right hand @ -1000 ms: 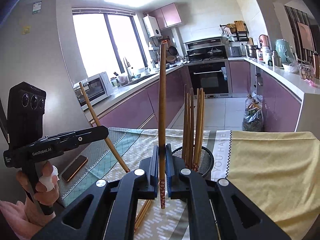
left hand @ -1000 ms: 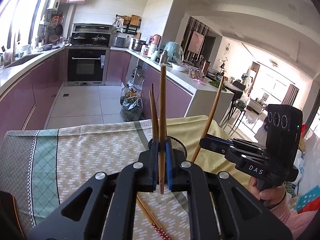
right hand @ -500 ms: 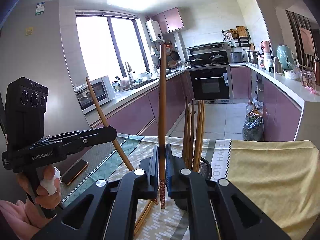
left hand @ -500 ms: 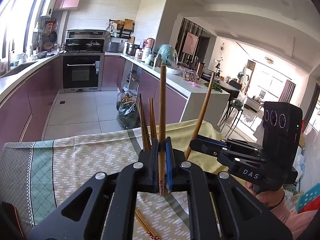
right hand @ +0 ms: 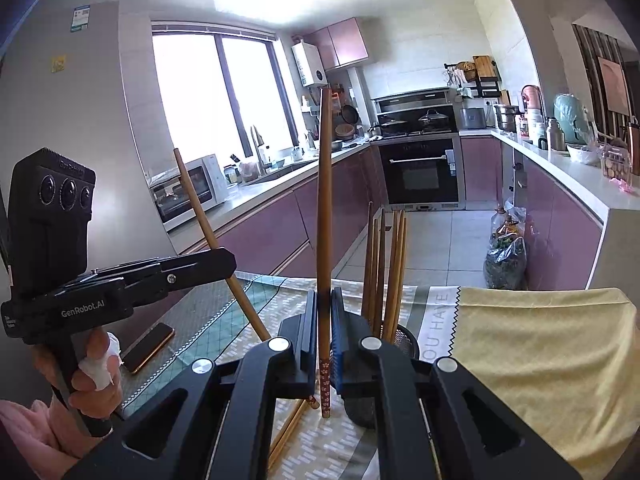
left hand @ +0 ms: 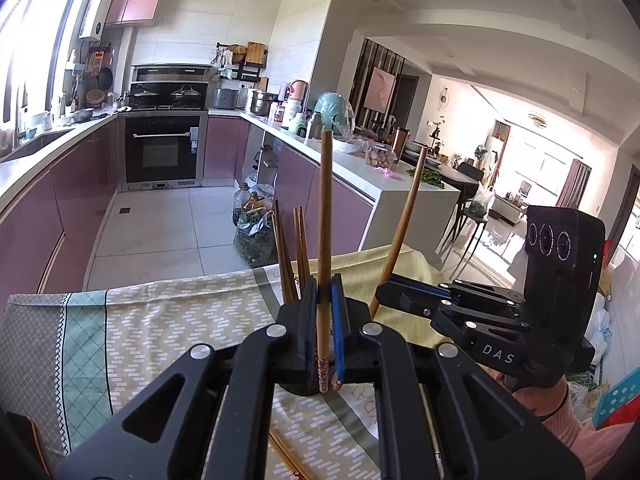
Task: Organize utensils
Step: 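Raise both chopsticks upright and drop them into the mesh cup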
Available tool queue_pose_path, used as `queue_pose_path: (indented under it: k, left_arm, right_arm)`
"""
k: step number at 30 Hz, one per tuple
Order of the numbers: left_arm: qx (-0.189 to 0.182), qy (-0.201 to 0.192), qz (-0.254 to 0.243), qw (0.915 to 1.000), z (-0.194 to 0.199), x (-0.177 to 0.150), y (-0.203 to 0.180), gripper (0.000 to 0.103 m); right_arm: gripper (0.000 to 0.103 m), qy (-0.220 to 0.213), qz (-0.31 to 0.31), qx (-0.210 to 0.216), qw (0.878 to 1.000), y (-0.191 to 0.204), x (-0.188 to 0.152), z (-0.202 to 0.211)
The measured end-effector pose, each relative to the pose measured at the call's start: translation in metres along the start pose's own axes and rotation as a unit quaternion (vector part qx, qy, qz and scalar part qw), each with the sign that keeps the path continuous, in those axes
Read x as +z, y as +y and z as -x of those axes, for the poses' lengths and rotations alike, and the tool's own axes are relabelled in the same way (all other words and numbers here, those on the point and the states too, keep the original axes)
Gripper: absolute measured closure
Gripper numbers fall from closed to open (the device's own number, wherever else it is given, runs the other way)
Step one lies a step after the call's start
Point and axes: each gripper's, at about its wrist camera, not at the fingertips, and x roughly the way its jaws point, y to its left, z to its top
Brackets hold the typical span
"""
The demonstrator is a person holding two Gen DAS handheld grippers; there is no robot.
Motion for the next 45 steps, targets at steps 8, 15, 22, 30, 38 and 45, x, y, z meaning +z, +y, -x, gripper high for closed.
queue_pose_path:
  k: [8, 15, 22, 30, 38, 45]
  left_arm:
    - [0.0, -0.008, -0.008, 0.9999, -0.002, 0.007, -0.006, 0.095]
    - [0.001, -0.014, -0.014, 0.9998, -0.005, 0.01, -0.011, 0.095]
    - [0.003, -0.021, -0.019, 0.9996, -0.007, 0.013, -0.014, 0.095]
    - [0.014, -0.029, -0.025, 0.9992, -0.009, 0.014, -0.017, 0.096]
    - [0.024, -0.028, -0.036, 0.9987, -0.014, 0.011, -0.026, 0.096]
    - [0.03, -0.009, -0.041, 0.9987, -0.027, 0.005, -0.028, 0.096]
  right_arm:
    - [0.097, -0.005, 0.006, -0.003, 1.0, 0.001, 0.003, 0.001]
    - [0.097, -0.009, 0.009, -0.006, 1.0, 0.0, 0.008, 0.001]
    - [0.097, -0.011, 0.01, -0.008, 1.0, -0.001, 0.012, -0.002]
    - [0.097, -0.011, 0.011, -0.013, 1.0, -0.002, 0.015, -0.007]
    - [0.097, -0.005, 0.005, -0.019, 1.0, -0.007, 0.018, -0.02]
    - [0.097, 0.011, 0.004, -0.026, 1.0, -0.009, 0.015, -0.034]
